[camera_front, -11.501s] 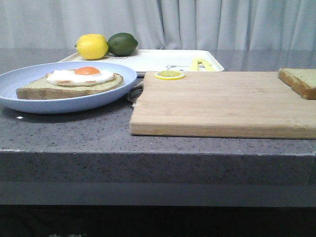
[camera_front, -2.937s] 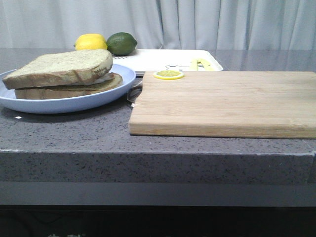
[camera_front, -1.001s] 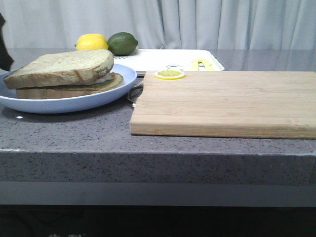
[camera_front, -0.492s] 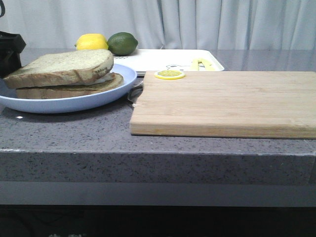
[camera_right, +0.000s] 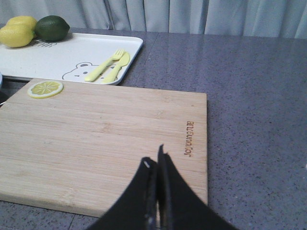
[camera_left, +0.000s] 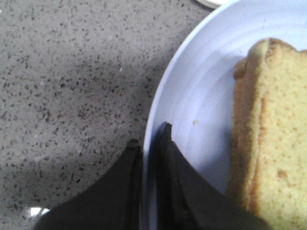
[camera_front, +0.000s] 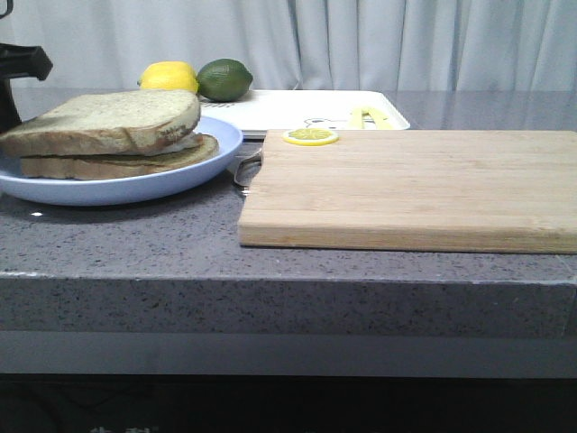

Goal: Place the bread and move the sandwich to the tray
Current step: 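Lift the plate with the left gripper and set it on the white tray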

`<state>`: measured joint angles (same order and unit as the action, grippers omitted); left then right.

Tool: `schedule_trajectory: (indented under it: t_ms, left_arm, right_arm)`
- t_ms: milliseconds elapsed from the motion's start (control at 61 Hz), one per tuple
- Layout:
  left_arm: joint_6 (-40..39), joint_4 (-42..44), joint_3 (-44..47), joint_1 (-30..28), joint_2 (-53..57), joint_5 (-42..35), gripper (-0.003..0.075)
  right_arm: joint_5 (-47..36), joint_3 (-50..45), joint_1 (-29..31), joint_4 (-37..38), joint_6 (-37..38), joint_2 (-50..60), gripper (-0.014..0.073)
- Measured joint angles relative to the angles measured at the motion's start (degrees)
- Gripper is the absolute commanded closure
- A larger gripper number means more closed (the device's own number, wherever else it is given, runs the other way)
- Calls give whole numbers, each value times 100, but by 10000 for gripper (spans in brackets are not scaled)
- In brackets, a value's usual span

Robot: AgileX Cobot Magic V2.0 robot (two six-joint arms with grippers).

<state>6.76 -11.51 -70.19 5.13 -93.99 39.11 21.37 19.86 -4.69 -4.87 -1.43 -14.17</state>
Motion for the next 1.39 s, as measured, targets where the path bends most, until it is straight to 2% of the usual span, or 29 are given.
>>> schedule_trajectory:
  t_ms: [377, 591, 804, 1148, 1263, 1395]
  left_arm:
    - [109, -379, -1531, -19, -60, 971, 739]
    - [204, -1201, -2333, -19, -410, 1084, 739]
    - [384, -2021, -3707, -19, -1673, 1180, 739]
    - [420, -2288, -6802, 14, -4102, 1336, 738]
    - [420, -2298, -7399, 39, -4622, 1509, 738]
    - [410, -2310, -7602, 63, -4883, 1654, 738]
  right_arm:
    - [0, 0, 0, 5, 0, 0, 664]
    - [0, 0, 0, 5, 0, 0, 664]
    - [0, 0, 0, 5, 0, 0, 664]
    - [0, 0, 0, 5, 0, 0, 664]
    - [0, 0, 0, 5, 0, 0, 664]
    - [0, 0, 0, 5, 0, 0, 664]
